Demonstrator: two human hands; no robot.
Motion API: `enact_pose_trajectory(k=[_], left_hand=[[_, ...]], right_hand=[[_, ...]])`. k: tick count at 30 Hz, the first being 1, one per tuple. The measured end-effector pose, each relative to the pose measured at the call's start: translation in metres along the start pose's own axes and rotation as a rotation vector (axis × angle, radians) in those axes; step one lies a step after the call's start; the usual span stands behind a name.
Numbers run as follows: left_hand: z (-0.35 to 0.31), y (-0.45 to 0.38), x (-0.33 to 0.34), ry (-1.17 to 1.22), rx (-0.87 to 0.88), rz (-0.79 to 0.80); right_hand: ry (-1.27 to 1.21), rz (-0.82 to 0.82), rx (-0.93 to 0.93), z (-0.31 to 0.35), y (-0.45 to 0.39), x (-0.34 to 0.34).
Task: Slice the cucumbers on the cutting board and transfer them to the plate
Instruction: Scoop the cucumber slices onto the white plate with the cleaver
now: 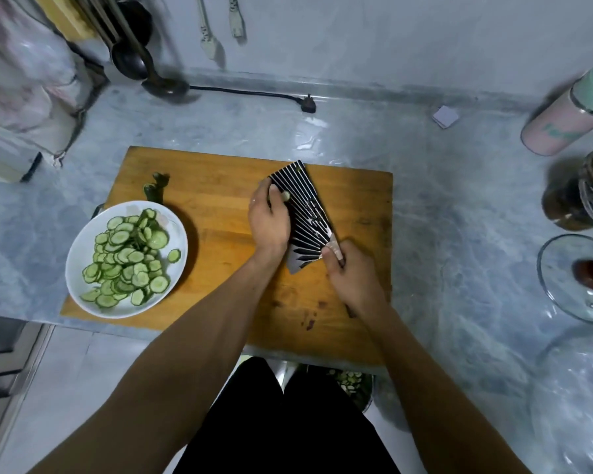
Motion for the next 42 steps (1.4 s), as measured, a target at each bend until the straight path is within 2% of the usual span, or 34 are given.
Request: enact_pose_trajectory(k=[6, 9, 11, 13, 17, 20, 22, 28, 33, 39, 42], left_hand=[[-0.001, 0.010, -0.017, 0.590, -0.411, -0.043], [0.004, 0.016, -0.033, 0.765, -0.478, -0.034], [0.008, 0.022, -0.044, 0.770, -0.482, 0.009], [0.014, 0.026, -0.058, 0.625, -0.405, 0.037], [0.007, 0.036, -0.092, -0.030, 0.134, 0.079], [0.001, 0.036, -0.109, -0.329, 0.523, 0.106], [0.003, 0.032, -0.120, -0.461, 0.653, 0.123], [0.006, 0.009, -0.172, -0.561, 0.739, 0.004], [0.015, 0.003, -0.210, -0.614, 0.676, -0.117], [0.045, 0.001, -0.245, -0.765, 0.567, -0.087], [0.046, 0.003, -0.254, -0.761, 0.526, -0.074]], right_hand=[[-0.160, 0.035, 0.049, -0.006, 0.013, 0.020], [-0.211, 0.073, 0.077, -0.011, 0.021, 0.027], [-0.241, 0.083, 0.084, -0.011, 0.028, 0.032], [-0.269, 0.101, 0.084, -0.010, 0.035, 0.037], [-0.324, 0.158, 0.062, 0.005, 0.049, 0.048], [-0.343, 0.207, 0.019, 0.028, 0.055, 0.058], [-0.294, 0.245, -0.038, 0.046, 0.055, 0.066], [-0.175, 0.348, -0.144, 0.098, 0.051, 0.089], [-0.130, 0.387, -0.128, 0.119, 0.049, 0.105], [-0.059, 0.343, -0.125, 0.126, 0.045, 0.100], [-0.033, 0.333, -0.118, 0.127, 0.044, 0.097]])
Point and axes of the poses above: each hand's wrist, its own y-axis away from the middle knuckle, its own x-axis out of the palm, z = x × y, the point moved 5 cm from there along -y, towards the middle knuckle, and after that the axes turned 5 degrees about -y, right-handed, at the moved point
